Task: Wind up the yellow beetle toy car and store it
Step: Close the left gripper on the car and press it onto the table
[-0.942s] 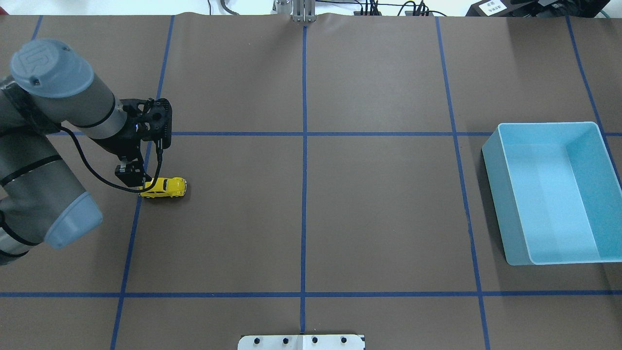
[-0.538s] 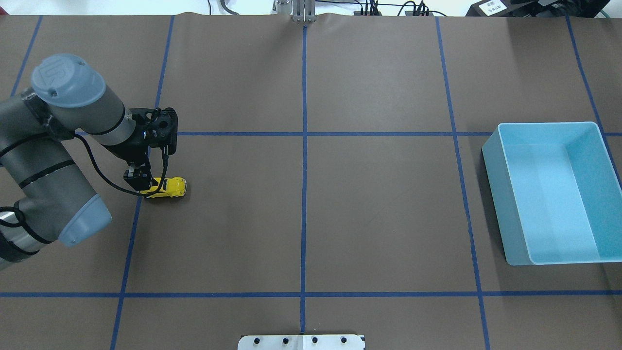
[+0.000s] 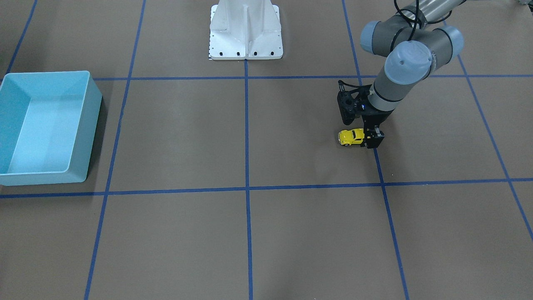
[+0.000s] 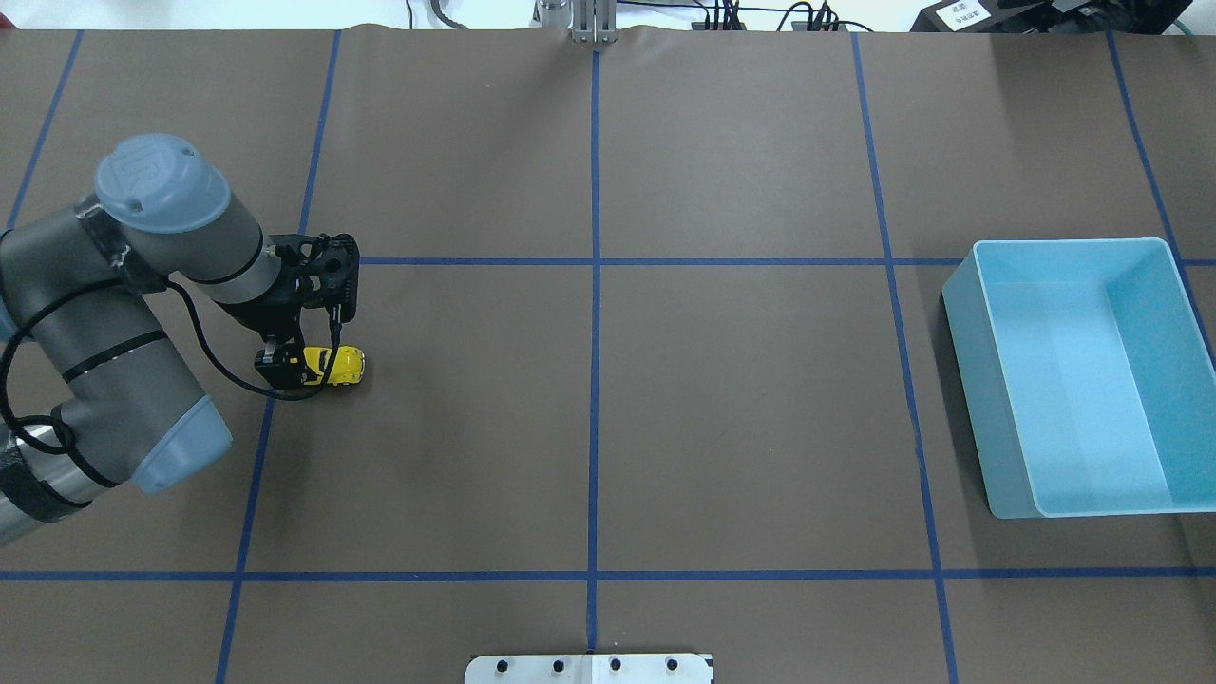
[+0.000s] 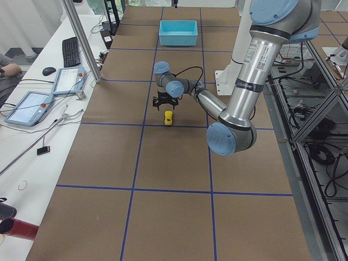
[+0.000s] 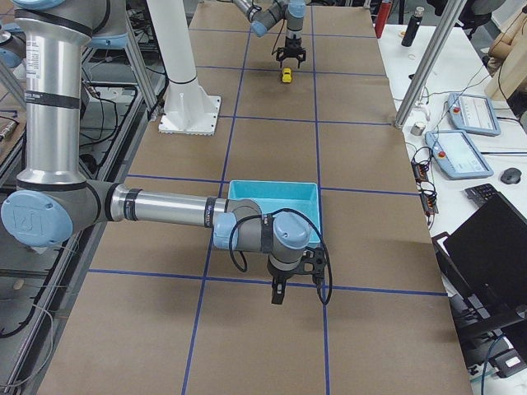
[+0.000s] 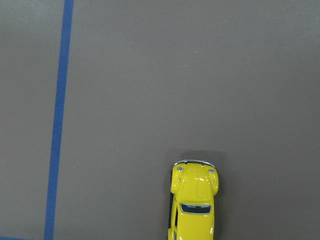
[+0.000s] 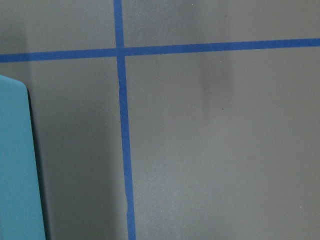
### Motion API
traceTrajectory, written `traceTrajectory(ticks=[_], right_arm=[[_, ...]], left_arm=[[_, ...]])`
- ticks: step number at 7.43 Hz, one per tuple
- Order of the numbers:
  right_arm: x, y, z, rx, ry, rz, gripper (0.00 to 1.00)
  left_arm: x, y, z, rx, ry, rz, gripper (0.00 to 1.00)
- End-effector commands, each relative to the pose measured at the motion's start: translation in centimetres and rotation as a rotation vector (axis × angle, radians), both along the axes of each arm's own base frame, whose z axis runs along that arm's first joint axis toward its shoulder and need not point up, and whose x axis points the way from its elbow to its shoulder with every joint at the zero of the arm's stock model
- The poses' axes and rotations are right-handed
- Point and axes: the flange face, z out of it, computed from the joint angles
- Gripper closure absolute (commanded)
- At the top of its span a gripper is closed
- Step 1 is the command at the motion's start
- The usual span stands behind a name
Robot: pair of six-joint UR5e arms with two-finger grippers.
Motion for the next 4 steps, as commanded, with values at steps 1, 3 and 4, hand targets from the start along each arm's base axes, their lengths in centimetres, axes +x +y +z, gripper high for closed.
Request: traceTrajectory(ticks=[1, 3, 4], right_arm=[[-0.1, 0.0, 0.0, -0.011, -0.009, 0.008, 0.00], [-0.1, 0.6, -1.1, -0.003, -0.032, 0.011, 0.00], [0.0, 2.9, -2.3, 0.014, -0.043, 0.016, 0.00]], left_arm=[[1.2, 0.0, 1.0, -0.010, -0.013, 0.012, 0.00], [1.7, -0.5, 2.5, -0.003, -0.005, 0.012, 0.00], [1.9, -0.6, 2.9, 0.003, 0.002, 0.012, 0.00]])
